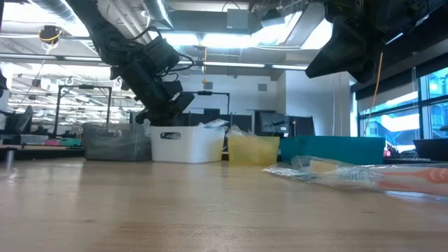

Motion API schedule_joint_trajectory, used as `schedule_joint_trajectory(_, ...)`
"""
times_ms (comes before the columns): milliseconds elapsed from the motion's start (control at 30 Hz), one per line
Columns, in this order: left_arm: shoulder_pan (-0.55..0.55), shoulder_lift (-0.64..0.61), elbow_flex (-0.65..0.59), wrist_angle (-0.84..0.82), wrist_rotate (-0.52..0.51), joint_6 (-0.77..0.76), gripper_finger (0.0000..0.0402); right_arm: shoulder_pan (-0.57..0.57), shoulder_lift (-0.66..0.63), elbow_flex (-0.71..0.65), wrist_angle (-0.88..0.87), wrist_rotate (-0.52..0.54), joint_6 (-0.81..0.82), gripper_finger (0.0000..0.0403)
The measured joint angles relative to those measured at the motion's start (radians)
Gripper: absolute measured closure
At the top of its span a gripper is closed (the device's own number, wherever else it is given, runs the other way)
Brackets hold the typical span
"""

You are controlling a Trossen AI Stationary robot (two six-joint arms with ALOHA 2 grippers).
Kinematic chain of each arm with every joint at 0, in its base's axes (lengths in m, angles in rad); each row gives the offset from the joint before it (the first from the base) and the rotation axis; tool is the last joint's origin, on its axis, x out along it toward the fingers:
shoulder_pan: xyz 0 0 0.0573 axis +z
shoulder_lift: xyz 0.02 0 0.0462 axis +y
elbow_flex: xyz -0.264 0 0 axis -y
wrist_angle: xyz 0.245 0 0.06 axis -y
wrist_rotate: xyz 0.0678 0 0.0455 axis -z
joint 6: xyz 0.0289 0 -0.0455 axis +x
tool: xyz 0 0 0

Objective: Pick & Place Toothbrushes
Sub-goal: Adjust the white bin

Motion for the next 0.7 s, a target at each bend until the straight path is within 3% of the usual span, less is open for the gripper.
schedule_joint_trajectory(300, 0.0, -0.043, 0.001, -0.015, 0.0, 0.046, 0.0238, 0.0, 0.0, 0.0, 0.001, -0.011, 0.005, 0.0396)
schedule_joint_trajectory(467, -0.001, -0.12, 0.002, -0.046, 0.001, 0.056, 0.0224, 0.0, 0.0, 0.0, 0.0, -0.011, 0.004, 0.0384)
schedule_joint_trajectory(700, -0.064, -0.221, 0.002, -0.136, 0.178, 0.214, 0.0236, 0.0, 0.0, 0.0, 0.0, -0.01, 0.004, 0.0366)
